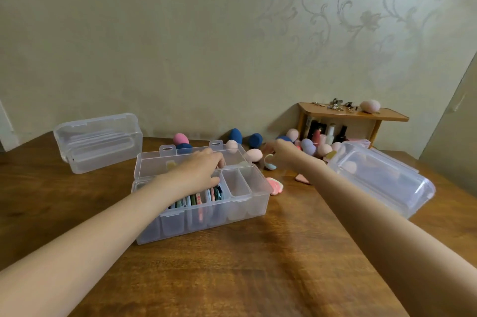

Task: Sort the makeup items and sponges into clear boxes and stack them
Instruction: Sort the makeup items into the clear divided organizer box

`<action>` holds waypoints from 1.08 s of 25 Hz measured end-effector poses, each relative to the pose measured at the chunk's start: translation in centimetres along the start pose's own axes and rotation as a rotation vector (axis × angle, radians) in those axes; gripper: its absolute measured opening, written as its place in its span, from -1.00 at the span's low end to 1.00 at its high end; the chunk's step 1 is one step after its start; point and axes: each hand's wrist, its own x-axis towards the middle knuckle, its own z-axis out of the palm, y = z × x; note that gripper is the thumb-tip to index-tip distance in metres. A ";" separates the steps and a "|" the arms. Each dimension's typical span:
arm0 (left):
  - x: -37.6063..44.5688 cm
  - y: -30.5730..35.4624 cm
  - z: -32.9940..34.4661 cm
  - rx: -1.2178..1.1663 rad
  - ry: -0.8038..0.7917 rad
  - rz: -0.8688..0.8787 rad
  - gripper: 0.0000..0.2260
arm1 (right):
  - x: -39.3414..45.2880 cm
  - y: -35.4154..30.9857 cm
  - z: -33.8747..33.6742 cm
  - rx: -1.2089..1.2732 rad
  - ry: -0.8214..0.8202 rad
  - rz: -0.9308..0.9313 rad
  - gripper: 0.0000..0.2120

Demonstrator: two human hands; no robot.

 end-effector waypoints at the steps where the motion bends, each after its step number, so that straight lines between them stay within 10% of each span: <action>1: 0.0 0.0 0.1 0.036 0.002 0.010 -0.77 | 0.3 0.1 0.8 -0.025 -0.040 -0.018 -0.64; 11: -0.2 -0.4 -0.4 -0.031 -0.102 0.006 -0.60 | -0.4 0.6 3.3 0.004 -0.076 0.019 -0.71; 18: -0.8 1.1 0.3 -0.118 -0.069 -0.015 -0.62 | -4.8 -2.4 -2.7 0.497 0.493 -0.028 -0.86; 27: -0.6 2.2 0.5 -0.321 0.107 0.045 -0.69 | -7.2 -6.1 2.6 0.275 0.193 -0.153 -0.83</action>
